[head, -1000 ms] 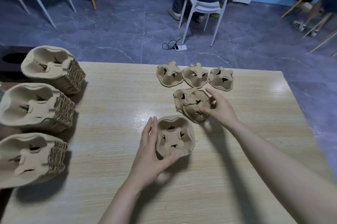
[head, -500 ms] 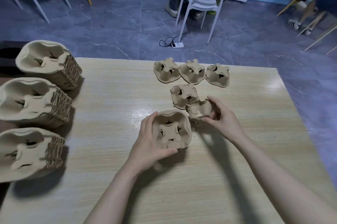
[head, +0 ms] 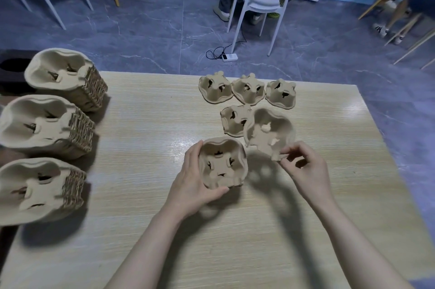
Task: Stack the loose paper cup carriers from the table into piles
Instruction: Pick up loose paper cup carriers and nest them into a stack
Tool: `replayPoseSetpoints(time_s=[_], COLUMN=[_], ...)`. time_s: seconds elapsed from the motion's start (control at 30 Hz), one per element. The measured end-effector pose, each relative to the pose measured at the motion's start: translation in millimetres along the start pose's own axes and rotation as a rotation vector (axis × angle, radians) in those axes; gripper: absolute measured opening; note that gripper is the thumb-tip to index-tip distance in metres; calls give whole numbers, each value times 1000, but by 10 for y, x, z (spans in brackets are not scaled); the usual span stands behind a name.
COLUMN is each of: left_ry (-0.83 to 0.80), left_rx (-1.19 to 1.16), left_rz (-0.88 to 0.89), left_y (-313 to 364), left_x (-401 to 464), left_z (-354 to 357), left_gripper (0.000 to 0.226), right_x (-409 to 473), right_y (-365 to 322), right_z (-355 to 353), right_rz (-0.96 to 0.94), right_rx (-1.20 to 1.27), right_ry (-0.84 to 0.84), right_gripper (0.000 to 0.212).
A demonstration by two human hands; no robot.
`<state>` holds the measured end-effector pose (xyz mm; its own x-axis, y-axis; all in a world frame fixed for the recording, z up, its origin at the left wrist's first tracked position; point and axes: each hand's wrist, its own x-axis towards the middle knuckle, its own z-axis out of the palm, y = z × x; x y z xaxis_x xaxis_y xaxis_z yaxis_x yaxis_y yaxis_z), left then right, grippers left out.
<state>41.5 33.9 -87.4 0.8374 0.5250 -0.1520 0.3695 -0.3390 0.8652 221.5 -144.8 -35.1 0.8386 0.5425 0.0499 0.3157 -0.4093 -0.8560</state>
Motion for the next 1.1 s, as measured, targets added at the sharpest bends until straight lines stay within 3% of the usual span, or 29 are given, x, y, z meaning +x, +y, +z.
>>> replayPoseSetpoints(time_s=[0.1,0.3,0.5,0.63,0.87,1.1], left_ry=[-26,0,9,5,12,91], left_rx=[39,-64,-113,-137,-86,-177], left_rz=[48,-61,-43,-70,19,5], left_y=[-26,-53,-123,-126,-114,-133], left_x=[-28,-48,-75,-91,-67,-56], left_z=[16,2,13,15,14,148], left_gripper=[121,133,126,130,127,123], right_x=[-113,-292,-297,-295,-275,-112], right_y=[-172,-320,-220,-146,-123,-102], right_z=[54,266,440,425,452,544], right_rz=[-107,-221,-150,-136,-2,138], right_rx=[38,45,-70,-131,-38,59], right_ry=[0,-175,-309,-317,-230,-241], right_gripper=[36,24,18,26,9,20])
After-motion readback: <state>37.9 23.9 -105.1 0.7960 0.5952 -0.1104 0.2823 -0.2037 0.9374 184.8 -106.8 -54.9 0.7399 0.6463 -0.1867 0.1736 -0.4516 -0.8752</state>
